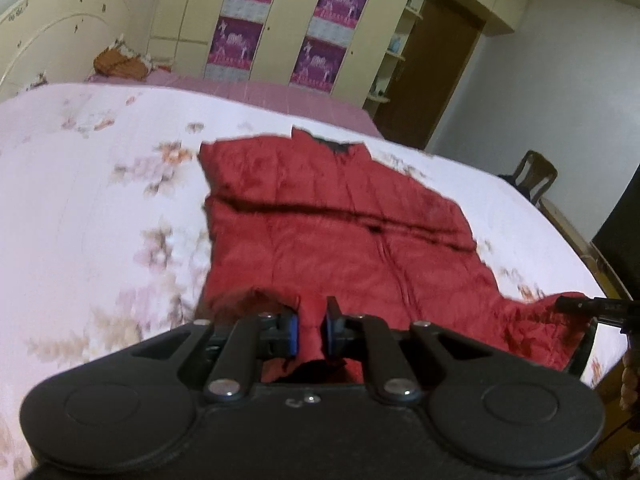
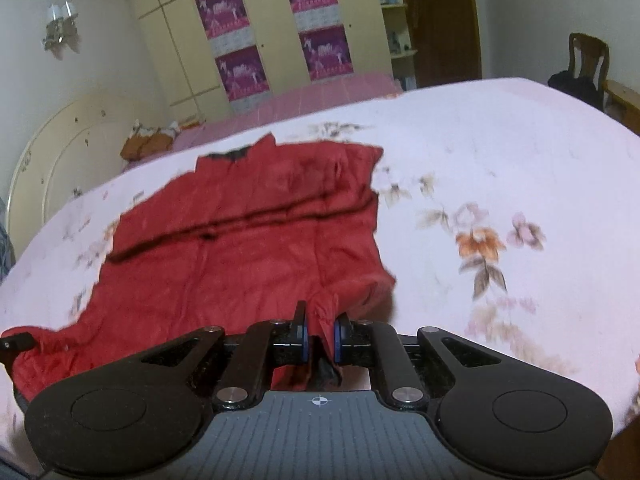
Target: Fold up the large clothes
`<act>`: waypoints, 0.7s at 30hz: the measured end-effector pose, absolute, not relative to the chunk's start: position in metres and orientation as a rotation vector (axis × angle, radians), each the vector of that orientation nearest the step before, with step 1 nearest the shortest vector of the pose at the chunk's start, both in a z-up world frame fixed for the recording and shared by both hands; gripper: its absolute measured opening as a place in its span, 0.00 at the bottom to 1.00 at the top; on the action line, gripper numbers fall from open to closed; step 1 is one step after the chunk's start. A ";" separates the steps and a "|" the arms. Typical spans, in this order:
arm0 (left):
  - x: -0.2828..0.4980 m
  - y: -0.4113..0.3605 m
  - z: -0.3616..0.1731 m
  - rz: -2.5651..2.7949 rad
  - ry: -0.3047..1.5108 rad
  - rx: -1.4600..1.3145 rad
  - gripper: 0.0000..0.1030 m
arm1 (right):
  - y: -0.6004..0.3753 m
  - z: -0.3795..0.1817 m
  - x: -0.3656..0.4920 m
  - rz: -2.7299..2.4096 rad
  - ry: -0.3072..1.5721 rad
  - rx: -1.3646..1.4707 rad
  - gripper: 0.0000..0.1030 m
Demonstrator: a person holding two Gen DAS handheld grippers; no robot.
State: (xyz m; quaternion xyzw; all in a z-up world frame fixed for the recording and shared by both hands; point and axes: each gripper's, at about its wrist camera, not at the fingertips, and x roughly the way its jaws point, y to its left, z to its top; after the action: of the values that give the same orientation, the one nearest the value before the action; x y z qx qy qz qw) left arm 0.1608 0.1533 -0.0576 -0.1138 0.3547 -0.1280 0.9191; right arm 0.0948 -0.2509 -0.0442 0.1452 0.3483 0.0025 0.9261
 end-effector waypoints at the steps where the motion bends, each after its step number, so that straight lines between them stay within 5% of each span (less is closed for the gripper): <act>1: 0.167 0.154 -0.055 -0.256 0.722 -0.241 0.11 | -0.252 -0.042 0.102 0.003 0.705 0.300 0.10; 21: 0.392 0.145 -0.040 -0.101 0.628 -0.239 0.11 | -0.289 -0.030 0.333 -0.077 0.619 0.385 0.10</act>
State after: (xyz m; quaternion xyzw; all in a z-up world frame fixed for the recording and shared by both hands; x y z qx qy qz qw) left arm 0.3916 0.1449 -0.0401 -0.1171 0.3078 -0.0494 0.9429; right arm 0.3327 -0.2893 -0.0299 0.1884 0.3028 -0.0377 0.9335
